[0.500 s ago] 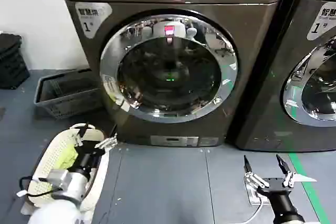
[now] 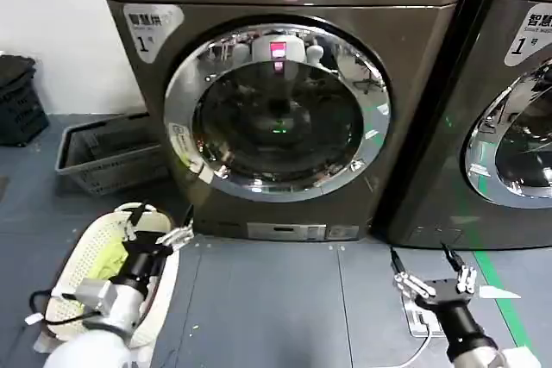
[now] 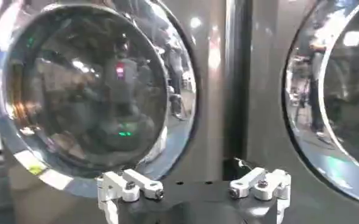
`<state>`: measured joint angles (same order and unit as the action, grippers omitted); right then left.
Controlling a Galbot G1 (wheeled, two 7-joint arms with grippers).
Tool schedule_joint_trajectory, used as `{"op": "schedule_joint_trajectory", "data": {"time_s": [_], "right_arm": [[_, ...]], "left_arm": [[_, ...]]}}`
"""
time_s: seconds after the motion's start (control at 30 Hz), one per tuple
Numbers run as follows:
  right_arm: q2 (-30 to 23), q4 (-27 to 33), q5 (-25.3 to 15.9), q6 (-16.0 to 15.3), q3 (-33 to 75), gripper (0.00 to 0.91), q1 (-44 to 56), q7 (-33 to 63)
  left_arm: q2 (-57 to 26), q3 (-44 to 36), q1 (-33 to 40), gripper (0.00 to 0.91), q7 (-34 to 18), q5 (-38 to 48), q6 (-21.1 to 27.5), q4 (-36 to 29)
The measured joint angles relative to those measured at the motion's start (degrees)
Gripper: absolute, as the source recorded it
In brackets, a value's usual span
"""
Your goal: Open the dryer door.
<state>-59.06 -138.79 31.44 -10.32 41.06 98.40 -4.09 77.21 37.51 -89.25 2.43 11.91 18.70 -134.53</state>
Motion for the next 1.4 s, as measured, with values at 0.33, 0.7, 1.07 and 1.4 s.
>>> {"op": "schedule_joint_trajectory", "data": {"time_s": [0.33, 0.7, 1.07, 1.4], "right_arm": [[14.7, 2.5, 7.6, 1.5, -9.7, 0.907, -12.4, -0.4], [26.2, 8.0, 13.3, 4.9, -24.2, 0.907, -28.8, -1.2], [27.0, 15.5, 16.3, 5.6, -44.7, 0.907, -52.4, -0.5], [22.9, 20.9, 18.7, 4.9, -60.3, 0.907, -70.5, 1.1]], "left_arm": [[0.0, 0.7, -1.2, 0.907, 0.2, -0.1, 0.1, -1.4], [-0.2, 0.8, -1.9, 0.907, 0.4, -0.3, 0.2, -2.4], [-0.3, 0.6, -2.1, 0.907, 0.4, -0.3, 0.5, -2.6], [-0.4, 0.6, -2.4, 0.907, 0.5, -0.5, 0.6, -2.9]]}}
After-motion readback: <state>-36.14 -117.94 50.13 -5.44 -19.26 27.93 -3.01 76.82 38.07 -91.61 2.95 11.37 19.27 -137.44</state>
